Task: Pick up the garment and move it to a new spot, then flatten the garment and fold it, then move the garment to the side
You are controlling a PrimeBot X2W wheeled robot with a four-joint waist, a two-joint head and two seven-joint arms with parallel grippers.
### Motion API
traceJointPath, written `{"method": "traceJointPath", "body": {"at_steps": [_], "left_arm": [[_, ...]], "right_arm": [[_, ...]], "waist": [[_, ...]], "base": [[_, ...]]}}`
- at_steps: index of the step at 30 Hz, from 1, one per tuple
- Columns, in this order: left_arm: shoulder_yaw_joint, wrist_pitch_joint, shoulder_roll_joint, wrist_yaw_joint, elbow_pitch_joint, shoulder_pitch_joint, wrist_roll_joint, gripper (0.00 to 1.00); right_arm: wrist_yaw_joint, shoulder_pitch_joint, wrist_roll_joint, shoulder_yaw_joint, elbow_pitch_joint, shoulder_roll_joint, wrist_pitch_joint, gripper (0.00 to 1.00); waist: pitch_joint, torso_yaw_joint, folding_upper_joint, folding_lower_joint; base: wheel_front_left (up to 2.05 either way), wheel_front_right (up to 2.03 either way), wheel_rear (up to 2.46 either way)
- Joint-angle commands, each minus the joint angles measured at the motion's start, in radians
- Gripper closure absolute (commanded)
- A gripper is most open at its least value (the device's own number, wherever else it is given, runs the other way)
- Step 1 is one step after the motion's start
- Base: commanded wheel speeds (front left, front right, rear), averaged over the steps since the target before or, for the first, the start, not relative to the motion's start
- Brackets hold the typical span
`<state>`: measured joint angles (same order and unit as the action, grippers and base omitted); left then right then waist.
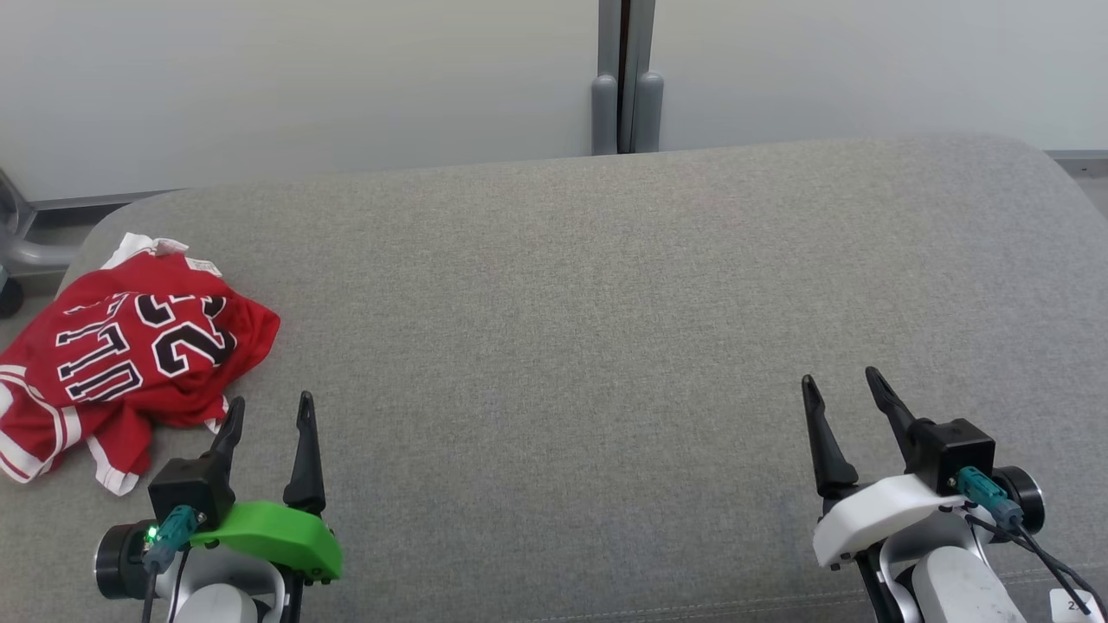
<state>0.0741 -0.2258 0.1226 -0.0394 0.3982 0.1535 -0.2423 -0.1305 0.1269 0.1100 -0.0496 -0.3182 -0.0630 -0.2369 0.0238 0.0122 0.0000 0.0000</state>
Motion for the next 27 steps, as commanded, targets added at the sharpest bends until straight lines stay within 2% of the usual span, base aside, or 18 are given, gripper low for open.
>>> {"method": "traceJointPath", "body": {"at_steps": [1,10,27], "left_arm": [[-0.004,-0.002,0.0,-0.001,0.001,-0.009,0.01,0.0],[-0.005,-0.007,0.002,-0.008,-0.002,-0.019,0.04,0.0],[-0.001,-0.007,0.006,-0.008,0.011,-0.019,-0.006,0.0]], "right_arm": [[0.0,-0.014,-0.018,0.0,0.001,0.001,-0.01,0.0],[0.0,-0.028,-0.032,0.004,0.015,0.007,-0.033,0.0],[0.0,-0.036,-0.011,0.012,0.019,0.011,-0.031,0.0]], "waist": [[0.0,0.0,0.0,0.0],[0.005,-0.001,0.0,0.0],[-0.002,-0.001,0.0,0.0]], "base": [[0.0,0.0,0.0],[0.0,0.0,0.0],[0.0,0.0,0.0]]}}
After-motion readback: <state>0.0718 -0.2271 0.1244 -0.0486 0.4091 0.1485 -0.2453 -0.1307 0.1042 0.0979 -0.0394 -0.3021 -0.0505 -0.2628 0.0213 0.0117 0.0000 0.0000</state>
